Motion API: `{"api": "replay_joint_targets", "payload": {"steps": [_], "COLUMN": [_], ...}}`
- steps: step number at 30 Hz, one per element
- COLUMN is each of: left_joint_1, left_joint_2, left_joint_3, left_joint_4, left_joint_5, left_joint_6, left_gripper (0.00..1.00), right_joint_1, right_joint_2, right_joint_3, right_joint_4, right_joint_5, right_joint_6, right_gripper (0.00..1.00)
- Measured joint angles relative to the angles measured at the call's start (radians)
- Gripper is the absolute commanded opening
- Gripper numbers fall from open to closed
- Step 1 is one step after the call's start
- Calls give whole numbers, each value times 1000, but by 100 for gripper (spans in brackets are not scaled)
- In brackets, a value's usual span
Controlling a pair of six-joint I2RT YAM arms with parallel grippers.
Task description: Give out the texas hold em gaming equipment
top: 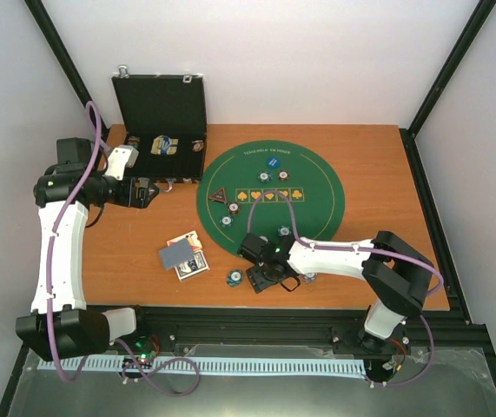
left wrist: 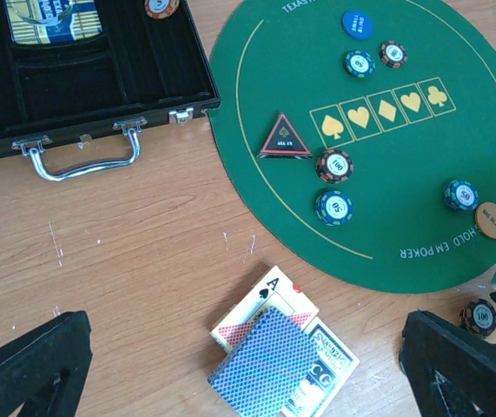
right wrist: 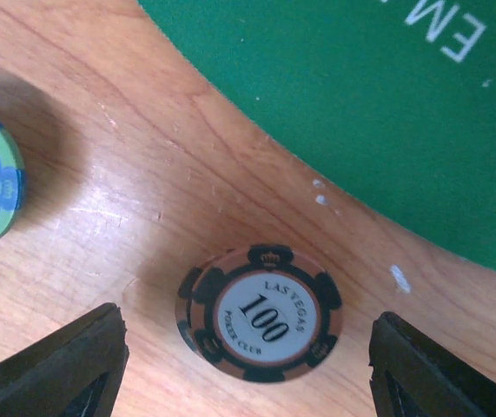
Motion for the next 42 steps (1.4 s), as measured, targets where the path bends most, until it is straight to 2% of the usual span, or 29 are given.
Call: {"api": "replay_joint_targets", "payload": {"steps": [18, 35, 42], "left_joint_1": [0, 0, 0], "left_joint_2": [-1, -1, -1], "left_joint_3": [0, 0, 0], "left_joint_4": [0, 0, 0], "left_joint_5": [0, 1, 1], "left_joint_6": [0, 0, 0], "left_gripper": [100, 100, 100], "right_joint_1": [-4, -9, -10], "right_joint_2": [47, 47, 47], "right_joint_3": [3, 26, 26], "right_joint_4": [31, 16, 15], "right_joint_5": [-12, -10, -10], "right_joint_6": [-13, -15, -18], "right_gripper": [50, 50, 38]}}
